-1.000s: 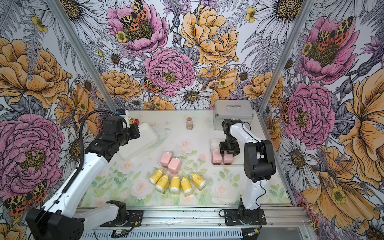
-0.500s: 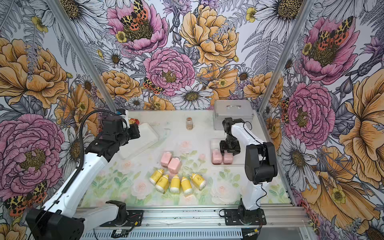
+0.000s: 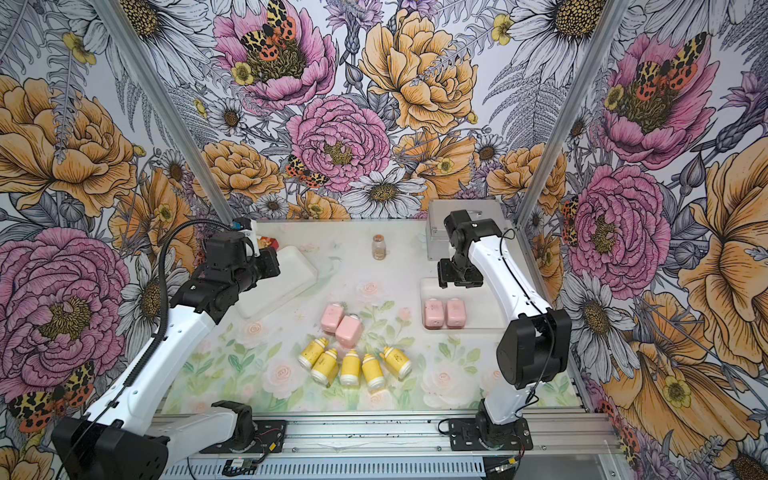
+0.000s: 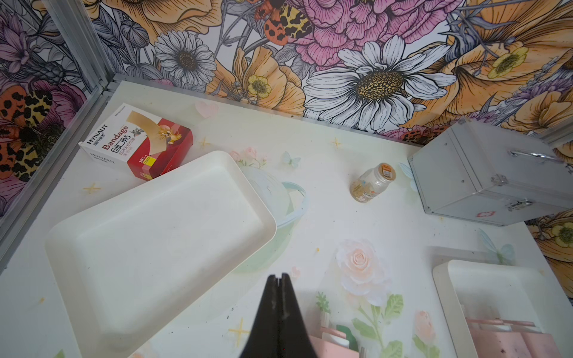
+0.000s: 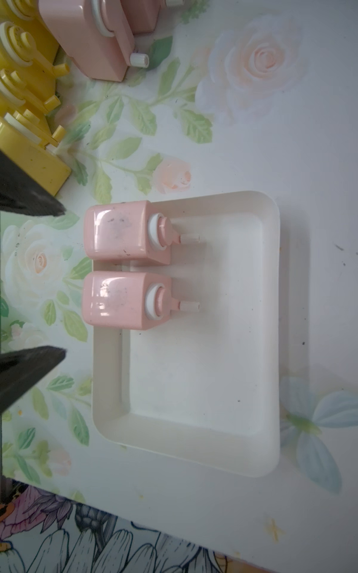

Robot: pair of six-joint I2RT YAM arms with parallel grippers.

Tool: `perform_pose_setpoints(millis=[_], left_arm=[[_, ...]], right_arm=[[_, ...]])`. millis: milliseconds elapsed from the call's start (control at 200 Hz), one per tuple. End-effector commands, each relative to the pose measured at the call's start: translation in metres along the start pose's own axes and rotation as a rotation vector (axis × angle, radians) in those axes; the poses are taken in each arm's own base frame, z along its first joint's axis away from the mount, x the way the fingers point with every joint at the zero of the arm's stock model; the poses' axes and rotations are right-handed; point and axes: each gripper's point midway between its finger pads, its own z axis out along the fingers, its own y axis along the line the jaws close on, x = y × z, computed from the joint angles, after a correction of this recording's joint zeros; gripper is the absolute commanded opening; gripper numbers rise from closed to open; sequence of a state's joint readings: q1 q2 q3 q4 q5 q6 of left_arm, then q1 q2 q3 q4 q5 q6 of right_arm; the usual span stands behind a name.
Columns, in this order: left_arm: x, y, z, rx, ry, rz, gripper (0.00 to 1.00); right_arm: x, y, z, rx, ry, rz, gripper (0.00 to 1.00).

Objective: Place the pencil sharpeners by color into the storage box
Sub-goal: Place the pencil sharpener in the storage box, then pick up the pencil sharpener from the center of the board.

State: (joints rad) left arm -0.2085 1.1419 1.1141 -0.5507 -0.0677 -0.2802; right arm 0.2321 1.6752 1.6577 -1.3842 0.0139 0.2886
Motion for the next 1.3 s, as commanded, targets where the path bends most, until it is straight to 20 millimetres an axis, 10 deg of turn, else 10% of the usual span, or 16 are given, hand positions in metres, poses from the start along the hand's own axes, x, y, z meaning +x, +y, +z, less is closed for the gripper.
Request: perform_pose_setpoints(millis=[0,661,1296], left_arm=[[-0.010,-0.003,-0.011,-0.001,-0.042,0.025,0.00],[-0.012,0.006,-0.010,-0.026,-0.048,0.012,0.00],[-0.016,0.008,-0.015,-0.026,-0.062,0.004,0.00]], right_arm=[[0.008,0.022,-0.020,-0.019,-0.026,0.018,0.69],[0.061,0.213,0.005,-0.176,-0.045,0.061,0.75],[0.071,0.274,0.060,-0.183,0.065,0.135,0.76]])
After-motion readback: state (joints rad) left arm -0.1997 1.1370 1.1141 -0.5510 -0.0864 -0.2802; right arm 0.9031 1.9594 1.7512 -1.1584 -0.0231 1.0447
